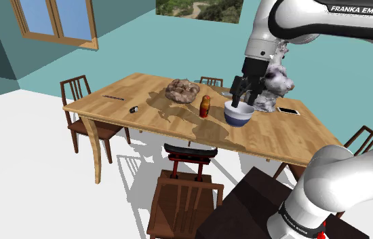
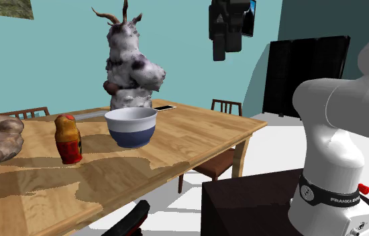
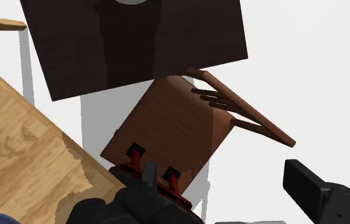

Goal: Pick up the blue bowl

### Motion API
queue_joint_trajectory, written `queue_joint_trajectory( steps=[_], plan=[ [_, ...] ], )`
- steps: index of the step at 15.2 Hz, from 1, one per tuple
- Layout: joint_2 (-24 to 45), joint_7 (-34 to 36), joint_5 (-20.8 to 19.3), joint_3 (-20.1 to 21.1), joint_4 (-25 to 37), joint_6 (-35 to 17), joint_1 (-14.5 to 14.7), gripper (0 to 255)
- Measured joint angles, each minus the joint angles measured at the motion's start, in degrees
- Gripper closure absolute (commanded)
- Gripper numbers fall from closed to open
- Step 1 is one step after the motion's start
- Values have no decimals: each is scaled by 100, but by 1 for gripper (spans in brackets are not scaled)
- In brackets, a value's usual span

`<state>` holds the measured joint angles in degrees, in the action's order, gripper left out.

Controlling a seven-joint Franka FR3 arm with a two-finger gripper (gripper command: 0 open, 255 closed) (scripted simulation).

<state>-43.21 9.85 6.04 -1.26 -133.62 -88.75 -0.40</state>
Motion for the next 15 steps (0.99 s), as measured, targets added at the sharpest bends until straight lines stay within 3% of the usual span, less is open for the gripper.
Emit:
queue_joint_trajectory(
  steps=[7, 15],
  plan=[
    [529, -451, -466, -276, -120, -563, -174, 0],
    [1755, -1068, -1109, -707, 120, -1512, -442, 0]
  ],
)
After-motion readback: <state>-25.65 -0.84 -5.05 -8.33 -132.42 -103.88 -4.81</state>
